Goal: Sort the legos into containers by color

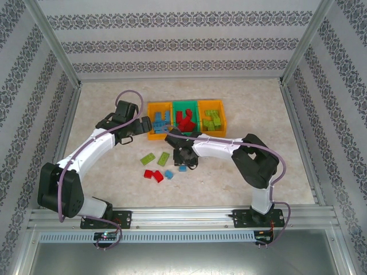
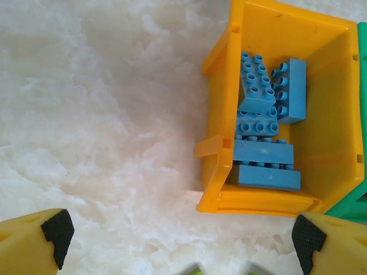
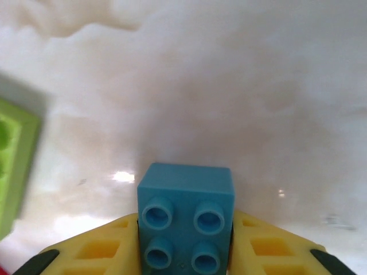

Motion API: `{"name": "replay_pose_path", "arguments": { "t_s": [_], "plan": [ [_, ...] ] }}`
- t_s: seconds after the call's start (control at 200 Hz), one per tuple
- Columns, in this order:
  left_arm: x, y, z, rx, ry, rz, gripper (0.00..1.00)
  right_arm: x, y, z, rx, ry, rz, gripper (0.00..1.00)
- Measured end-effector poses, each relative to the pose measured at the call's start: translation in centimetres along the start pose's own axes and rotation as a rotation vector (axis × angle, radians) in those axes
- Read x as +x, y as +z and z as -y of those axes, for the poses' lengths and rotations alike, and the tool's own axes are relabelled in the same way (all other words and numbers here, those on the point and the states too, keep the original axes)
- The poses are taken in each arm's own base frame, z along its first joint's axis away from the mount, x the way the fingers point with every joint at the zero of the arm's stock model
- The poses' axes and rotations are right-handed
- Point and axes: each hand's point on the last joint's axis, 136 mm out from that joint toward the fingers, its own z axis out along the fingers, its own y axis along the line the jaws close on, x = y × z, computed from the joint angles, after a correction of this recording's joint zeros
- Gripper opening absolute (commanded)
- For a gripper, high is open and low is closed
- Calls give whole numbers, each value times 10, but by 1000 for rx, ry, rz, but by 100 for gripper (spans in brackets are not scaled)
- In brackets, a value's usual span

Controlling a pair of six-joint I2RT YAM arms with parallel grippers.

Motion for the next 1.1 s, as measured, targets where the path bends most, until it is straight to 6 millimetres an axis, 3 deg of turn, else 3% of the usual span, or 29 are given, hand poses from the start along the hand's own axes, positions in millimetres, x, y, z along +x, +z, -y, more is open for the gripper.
{"name": "replay_pose_path", "arguments": {
  "t_s": [0.15,0.31,0.42,0.53,0.649,0.864,1.099],
  "plan": [
    [2,0,-1,-1,-4,-3,99,-8,-10,4,0,-36,30,30],
    [8,-5,-5,0,-5,0,99,-29,-37,-22,-106,-67,101,30],
    [14,-11,-9,7,1,5,100,-61,-62,-47,-212,-65,175,30],
    [19,-18,-8,31,20,9,100,-106,-92,-68,-315,-36,258,30],
    [29,-24,-9,58,46,7,100,-151,-110,-87,-393,-20,323,33],
    [52,-21,-11,79,79,-42,100,-204,-91,-110,-438,-5,338,35],
    [82,-23,11,145,185,-91,99,-223,-59,-113,-420,6,301,44]
  ]
}}
